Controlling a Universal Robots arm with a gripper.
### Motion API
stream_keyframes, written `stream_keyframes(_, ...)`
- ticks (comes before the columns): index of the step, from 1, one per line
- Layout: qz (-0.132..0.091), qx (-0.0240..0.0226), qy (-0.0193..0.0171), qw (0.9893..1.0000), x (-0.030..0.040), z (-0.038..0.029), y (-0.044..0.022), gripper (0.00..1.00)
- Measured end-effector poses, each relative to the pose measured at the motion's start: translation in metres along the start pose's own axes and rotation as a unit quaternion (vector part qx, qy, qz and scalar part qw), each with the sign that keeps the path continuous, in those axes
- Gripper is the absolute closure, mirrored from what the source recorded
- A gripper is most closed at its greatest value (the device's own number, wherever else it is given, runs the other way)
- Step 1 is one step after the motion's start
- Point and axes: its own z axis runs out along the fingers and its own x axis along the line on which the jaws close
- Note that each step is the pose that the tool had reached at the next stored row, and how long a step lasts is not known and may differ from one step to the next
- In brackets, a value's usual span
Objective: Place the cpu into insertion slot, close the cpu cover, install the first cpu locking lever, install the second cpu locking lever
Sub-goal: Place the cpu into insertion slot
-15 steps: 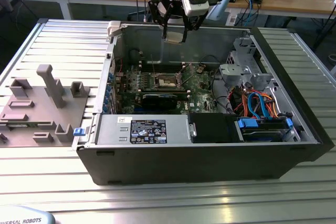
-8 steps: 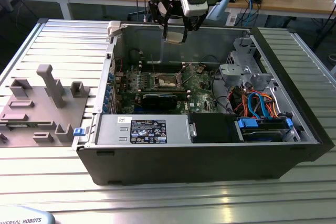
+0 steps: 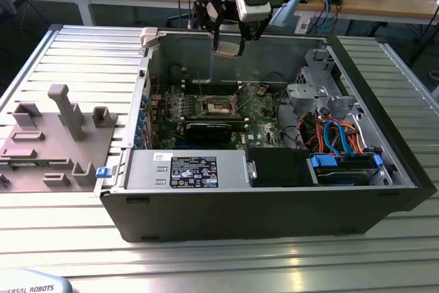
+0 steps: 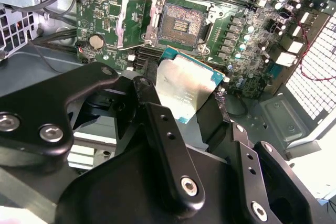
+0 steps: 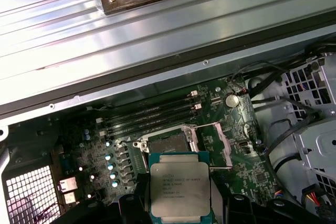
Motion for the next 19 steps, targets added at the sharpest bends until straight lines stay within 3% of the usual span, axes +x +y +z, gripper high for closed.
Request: stream_keyframes(19,0.019,-0.0004,-0.0017,0.9998,0.0,0.0002,0.0,0.45)
